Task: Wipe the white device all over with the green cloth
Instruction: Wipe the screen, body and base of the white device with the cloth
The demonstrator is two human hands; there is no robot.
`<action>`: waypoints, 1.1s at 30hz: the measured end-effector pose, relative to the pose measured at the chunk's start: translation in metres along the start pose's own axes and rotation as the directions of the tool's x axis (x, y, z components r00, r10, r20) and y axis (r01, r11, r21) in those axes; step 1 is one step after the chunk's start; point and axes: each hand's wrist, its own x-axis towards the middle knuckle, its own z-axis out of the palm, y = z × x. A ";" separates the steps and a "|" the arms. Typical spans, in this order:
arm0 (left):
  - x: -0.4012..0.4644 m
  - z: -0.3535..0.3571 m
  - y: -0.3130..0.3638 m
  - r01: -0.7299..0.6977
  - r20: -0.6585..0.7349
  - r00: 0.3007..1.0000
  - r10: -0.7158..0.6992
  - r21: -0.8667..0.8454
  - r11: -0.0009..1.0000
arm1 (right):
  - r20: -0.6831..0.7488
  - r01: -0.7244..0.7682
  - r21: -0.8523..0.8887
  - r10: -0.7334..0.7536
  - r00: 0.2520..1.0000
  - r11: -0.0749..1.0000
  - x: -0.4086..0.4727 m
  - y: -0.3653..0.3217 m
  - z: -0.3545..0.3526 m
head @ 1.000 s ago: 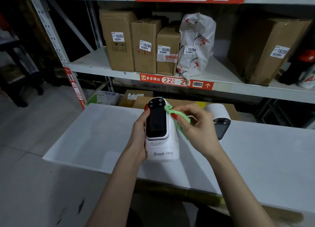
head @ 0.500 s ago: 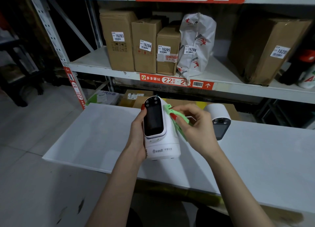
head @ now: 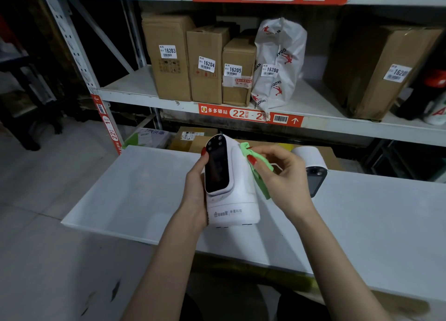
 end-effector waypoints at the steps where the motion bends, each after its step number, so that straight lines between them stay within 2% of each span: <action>1: 0.000 0.000 0.000 -0.003 -0.003 1.000 0.003 -0.004 1.000 | 0.021 -0.001 0.008 0.001 1.000 1.000 0.000 -0.002 0.000; 4: 0.001 -0.001 0.001 -0.007 -0.010 1.000 0.006 -0.016 1.000 | 0.038 0.002 0.000 -0.002 0.999 1.000 -0.001 -0.002 0.001; 16: -0.003 0.000 0.001 0.030 0.036 0.999 -0.033 0.091 0.995 | -0.153 -0.060 -0.058 0.051 0.987 0.996 0.003 0.006 0.001; 20: -0.003 0.001 0.000 0.020 0.024 0.999 -0.021 0.052 0.998 | -0.108 -0.080 -0.086 0.071 0.992 0.993 0.002 0.007 0.000; 28: 0.001 -0.006 0.002 -0.060 -0.035 0.998 0.056 -0.121 0.991 | 0.079 -0.074 -0.078 0.080 0.994 0.994 -0.001 0.006 0.002; 33: 0.004 -0.010 0.004 -0.080 -0.046 0.996 0.074 -0.151 0.985 | 0.098 -0.084 -0.074 0.091 0.991 0.994 -0.001 0.007 0.003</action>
